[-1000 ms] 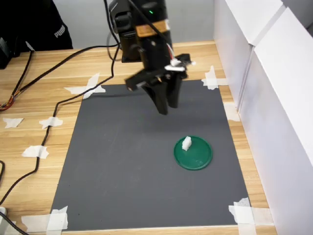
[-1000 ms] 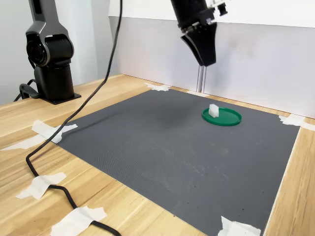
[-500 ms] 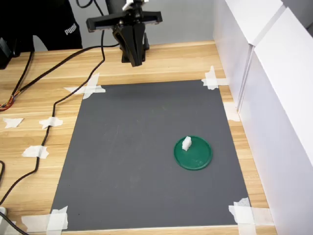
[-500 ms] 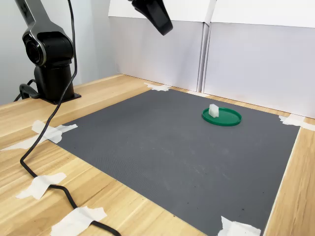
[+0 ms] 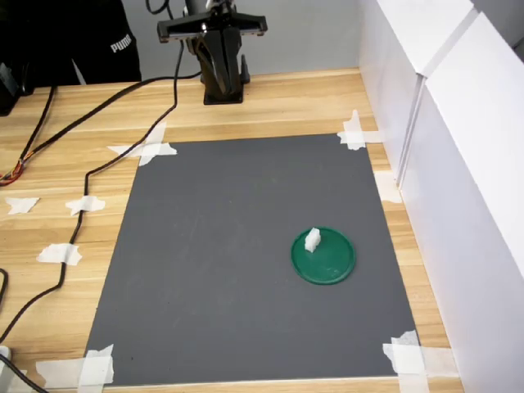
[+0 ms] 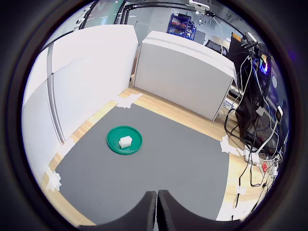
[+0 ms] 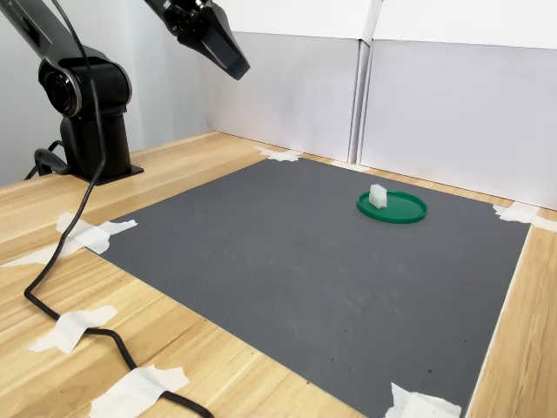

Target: Grasp a white terminal and put it on the green lid.

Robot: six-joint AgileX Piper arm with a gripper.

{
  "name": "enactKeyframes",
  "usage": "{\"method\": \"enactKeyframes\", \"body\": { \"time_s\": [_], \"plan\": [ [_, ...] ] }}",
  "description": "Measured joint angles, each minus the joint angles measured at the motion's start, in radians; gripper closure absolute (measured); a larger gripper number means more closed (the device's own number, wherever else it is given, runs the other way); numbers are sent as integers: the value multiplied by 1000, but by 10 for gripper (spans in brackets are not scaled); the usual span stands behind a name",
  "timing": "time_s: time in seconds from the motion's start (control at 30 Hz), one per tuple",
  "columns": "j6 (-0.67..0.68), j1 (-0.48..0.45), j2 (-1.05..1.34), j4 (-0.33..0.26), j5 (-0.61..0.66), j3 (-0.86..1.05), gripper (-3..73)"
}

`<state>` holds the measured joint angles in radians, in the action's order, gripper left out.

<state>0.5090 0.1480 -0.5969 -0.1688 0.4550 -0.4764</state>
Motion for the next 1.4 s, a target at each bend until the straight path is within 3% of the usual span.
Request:
{"method": "enactKeyframes", "body": {
  "time_s": [0.47, 0.7, 1.27, 1.4],
  "plan": [
    [0, 0, 416, -1, 10, 192, 711],
    [0, 0, 583, -7, 134, 252, 711],
    [1, -1, 609, -15, 156, 318, 711],
    [1, -42, 609, -15, 156, 318, 711]
  ]
}}
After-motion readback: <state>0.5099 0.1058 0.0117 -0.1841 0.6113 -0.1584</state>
